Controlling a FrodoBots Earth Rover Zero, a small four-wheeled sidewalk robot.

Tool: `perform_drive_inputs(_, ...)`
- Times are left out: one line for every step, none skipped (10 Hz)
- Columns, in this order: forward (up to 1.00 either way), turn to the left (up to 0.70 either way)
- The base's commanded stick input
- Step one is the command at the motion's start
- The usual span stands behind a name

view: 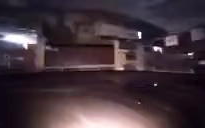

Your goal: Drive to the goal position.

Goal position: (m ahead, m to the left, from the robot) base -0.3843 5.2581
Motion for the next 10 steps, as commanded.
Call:
perform_drive_inputs(0.00, 0.00)
perform_drive_inputs(0.26, 0.00)
perform_drive_inputs(0.50, 0.12)
perform_drive_inputs(0.50, 0.27)
perform_drive_inputs(0.50, 0.27)
perform_drive_inputs(0.50, 0.27)
perform_drive_inputs(0.50, 0.27)
perform_drive_inputs(0.50, 0.27)
perform_drive_inputs(0.50, 0.27)
perform_drive_inputs(0.50, 0.27)
